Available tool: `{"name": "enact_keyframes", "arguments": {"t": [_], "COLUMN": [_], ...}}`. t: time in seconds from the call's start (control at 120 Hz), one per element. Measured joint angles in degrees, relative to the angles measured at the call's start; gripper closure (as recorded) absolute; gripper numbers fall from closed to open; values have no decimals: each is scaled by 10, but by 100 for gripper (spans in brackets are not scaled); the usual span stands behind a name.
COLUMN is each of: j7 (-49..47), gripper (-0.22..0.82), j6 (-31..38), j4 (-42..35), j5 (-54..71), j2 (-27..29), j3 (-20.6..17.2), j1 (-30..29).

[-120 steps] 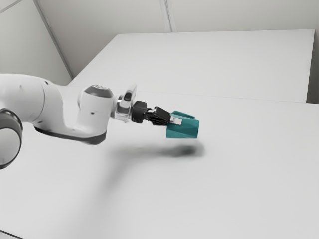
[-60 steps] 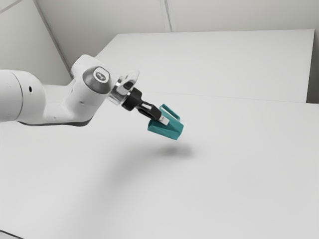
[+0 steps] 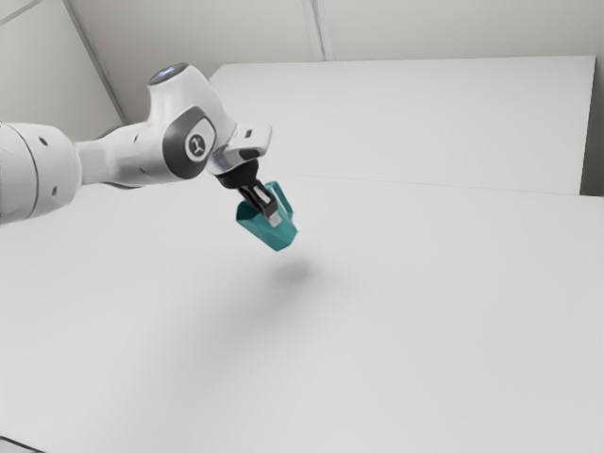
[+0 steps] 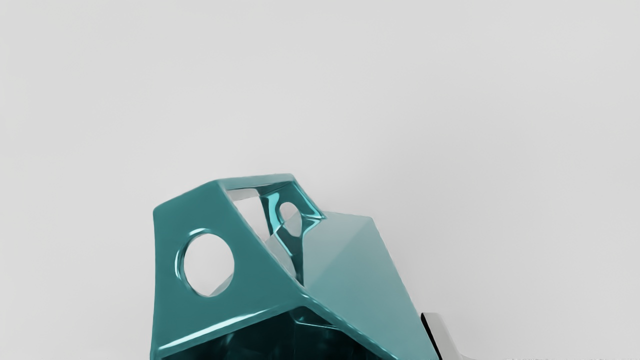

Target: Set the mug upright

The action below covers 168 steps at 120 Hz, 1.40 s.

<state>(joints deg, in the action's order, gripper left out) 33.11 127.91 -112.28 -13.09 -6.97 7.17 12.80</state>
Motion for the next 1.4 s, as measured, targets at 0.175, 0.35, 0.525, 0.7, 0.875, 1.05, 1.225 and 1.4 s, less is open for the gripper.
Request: {"name": "enact_keyframes", "arguments": {"t": [0.175,0.35,0.525,0.7,0.875,1.05,1.225,1.4], "j7": [-44,-76,-101,-126,-145,-159,-171,-179], "gripper": [79,79,79,79,79,79,79,79], "j6": [1,0,-10,-27,-32,-32,-24,-18], "j4": [14,15,7,2,1,3,5,6], "j5": [43,72,88,115,123,125,125,124], "j2": [-16,-24,-20,-14,-18,-32,-48,-60], "j3": [4,6,7,7,10,11,11,11], "j1": [-3,-9,-9,-11,-14,-20,-21,-21]}}
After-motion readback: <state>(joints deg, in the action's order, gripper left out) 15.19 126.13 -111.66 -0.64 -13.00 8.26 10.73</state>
